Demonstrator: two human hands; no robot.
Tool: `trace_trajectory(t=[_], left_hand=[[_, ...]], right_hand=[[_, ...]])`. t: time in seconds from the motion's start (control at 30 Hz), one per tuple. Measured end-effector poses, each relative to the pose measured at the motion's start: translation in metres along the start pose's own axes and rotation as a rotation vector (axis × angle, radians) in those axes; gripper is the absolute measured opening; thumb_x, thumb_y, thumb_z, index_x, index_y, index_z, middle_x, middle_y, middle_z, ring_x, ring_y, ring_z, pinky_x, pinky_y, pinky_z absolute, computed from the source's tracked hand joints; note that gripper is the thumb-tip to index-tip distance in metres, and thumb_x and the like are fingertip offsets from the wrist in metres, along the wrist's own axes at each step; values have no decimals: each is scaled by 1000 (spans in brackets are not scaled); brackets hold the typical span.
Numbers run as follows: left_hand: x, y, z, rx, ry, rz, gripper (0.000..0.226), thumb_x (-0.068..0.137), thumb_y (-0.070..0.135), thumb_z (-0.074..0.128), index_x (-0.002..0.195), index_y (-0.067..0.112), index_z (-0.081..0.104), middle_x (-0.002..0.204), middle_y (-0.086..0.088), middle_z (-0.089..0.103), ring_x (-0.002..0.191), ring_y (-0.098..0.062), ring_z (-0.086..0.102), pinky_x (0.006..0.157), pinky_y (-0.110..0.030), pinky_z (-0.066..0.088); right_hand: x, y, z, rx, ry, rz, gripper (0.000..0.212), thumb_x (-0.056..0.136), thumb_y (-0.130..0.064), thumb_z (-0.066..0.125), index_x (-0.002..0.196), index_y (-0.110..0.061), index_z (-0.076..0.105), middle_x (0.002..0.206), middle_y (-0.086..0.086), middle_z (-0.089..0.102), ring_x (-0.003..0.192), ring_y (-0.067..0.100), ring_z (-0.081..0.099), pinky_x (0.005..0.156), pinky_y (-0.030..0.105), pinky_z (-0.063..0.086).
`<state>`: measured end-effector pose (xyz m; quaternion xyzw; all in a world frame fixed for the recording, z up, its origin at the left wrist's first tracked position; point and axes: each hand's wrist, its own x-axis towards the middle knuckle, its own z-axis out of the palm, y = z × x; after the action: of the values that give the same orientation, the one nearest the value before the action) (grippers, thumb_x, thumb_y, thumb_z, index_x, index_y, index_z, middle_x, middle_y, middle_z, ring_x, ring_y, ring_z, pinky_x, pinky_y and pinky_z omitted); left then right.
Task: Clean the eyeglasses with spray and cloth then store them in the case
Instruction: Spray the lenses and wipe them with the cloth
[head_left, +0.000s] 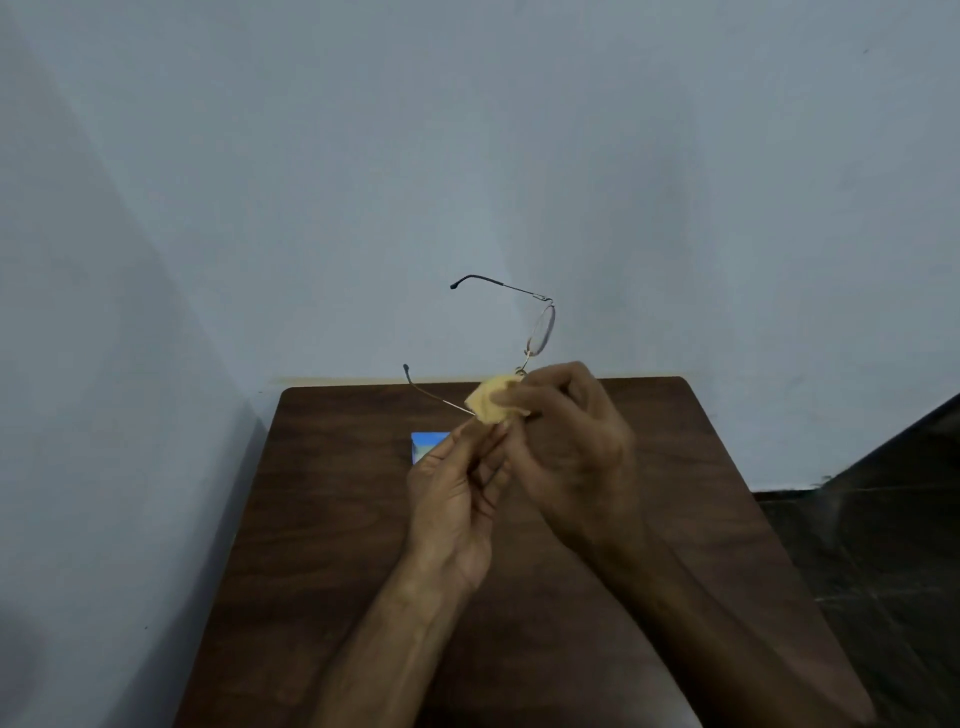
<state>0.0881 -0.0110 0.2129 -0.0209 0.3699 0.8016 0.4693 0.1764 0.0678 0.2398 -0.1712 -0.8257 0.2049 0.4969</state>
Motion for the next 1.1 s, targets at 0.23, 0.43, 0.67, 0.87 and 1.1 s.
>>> trace_trajectory(t=[0.23, 0.43, 0.67, 0.87, 1.1], left_hand=[[-6, -2, 11, -99, -42, -104, 10, 78, 14, 79, 82, 10, 87, 85, -7, 82, 74, -11, 81, 60, -19, 63], [-12, -5, 14, -234, -30, -147, 20, 82, 12, 74, 98, 3, 82, 85, -9, 81, 69, -10, 80, 53, -18, 61], [-13, -7, 14, -189, -17, -168, 13, 83, 18, 77, 88, 9, 84, 81, -3, 78, 63, -7, 77, 47, -16, 58], [-17, -14, 17, -120, 3, -173, 11, 80, 19, 79, 82, 13, 87, 79, -3, 79, 63, -8, 77, 46, -16, 57], [-17, -16, 9, -3, -18, -143, 12, 74, 21, 81, 81, 13, 88, 77, -5, 79, 63, -9, 77, 49, -18, 59]], right_hand=[[24, 15, -9, -30, 132, 7, 14, 87, 7, 77, 96, -4, 77, 106, 2, 63, 103, 6, 68, 81, 24, 58], [8, 11, -7, 34, 72, 12, 9, 87, 1, 80, 93, -4, 76, 103, 1, 66, 99, 8, 68, 83, 18, 54], [33, 17, -6, 56, 194, 154, 14, 87, 7, 76, 93, -6, 76, 99, 2, 66, 96, 11, 70, 77, 25, 61], [42, 9, -4, 101, 216, 106, 15, 88, 9, 73, 98, -1, 76, 103, 7, 69, 101, 16, 70, 81, 30, 61], [52, 5, -10, 88, 222, 10, 9, 87, 3, 79, 94, -1, 76, 102, 8, 70, 101, 18, 70, 79, 31, 60]])
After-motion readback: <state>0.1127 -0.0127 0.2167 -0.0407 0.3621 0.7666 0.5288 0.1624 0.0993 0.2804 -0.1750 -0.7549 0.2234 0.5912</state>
